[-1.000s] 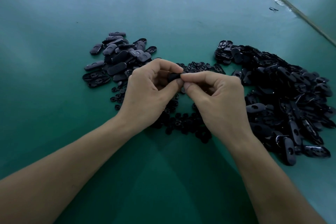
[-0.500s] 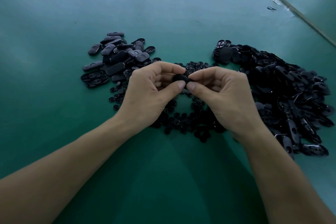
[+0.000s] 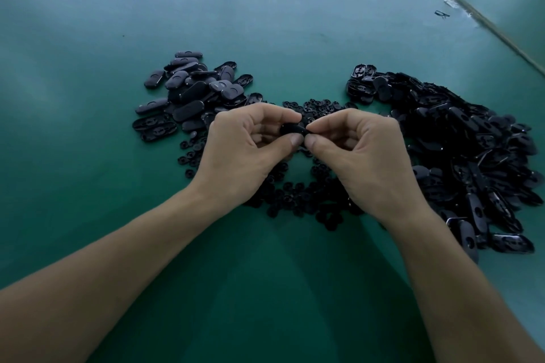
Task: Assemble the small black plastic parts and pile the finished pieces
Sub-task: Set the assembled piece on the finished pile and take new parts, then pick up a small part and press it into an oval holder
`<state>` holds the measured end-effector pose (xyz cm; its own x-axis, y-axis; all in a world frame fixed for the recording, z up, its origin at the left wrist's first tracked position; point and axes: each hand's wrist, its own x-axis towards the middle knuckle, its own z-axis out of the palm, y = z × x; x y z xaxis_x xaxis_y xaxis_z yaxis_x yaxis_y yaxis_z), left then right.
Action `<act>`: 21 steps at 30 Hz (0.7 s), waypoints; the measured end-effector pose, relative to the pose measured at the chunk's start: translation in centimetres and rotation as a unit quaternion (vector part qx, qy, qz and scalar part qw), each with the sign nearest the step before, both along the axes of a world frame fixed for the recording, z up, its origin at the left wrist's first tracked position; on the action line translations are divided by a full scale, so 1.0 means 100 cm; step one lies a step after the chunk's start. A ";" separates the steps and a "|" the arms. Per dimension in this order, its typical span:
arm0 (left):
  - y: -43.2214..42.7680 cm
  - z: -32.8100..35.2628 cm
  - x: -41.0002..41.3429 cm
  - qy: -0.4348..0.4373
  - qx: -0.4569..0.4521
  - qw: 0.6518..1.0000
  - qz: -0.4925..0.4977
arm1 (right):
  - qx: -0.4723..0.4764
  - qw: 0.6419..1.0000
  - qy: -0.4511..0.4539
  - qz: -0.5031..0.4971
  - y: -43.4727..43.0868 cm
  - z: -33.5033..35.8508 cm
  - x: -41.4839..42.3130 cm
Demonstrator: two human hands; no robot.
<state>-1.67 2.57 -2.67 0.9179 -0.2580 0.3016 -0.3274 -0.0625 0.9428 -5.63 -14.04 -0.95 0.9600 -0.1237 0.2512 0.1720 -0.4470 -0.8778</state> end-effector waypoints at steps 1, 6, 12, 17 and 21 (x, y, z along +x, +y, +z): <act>0.000 0.000 0.000 0.001 -0.001 1.000 0.000 | -0.010 1.000 -0.001 -0.004 0.001 0.001 0.000; -0.001 0.000 0.000 0.002 -0.001 1.000 0.006 | -0.033 0.999 0.004 -0.021 0.004 0.004 0.000; 0.000 0.001 0.000 0.005 -0.011 1.000 0.019 | -0.014 1.000 0.020 -0.015 0.003 0.006 0.000; -0.001 0.000 0.000 0.011 -0.026 0.999 0.029 | -0.032 0.999 0.034 -0.001 -0.002 0.013 0.001; 0.002 -0.002 0.007 0.042 -0.102 0.991 0.081 | -0.182 0.978 0.070 -0.071 -0.015 0.013 0.009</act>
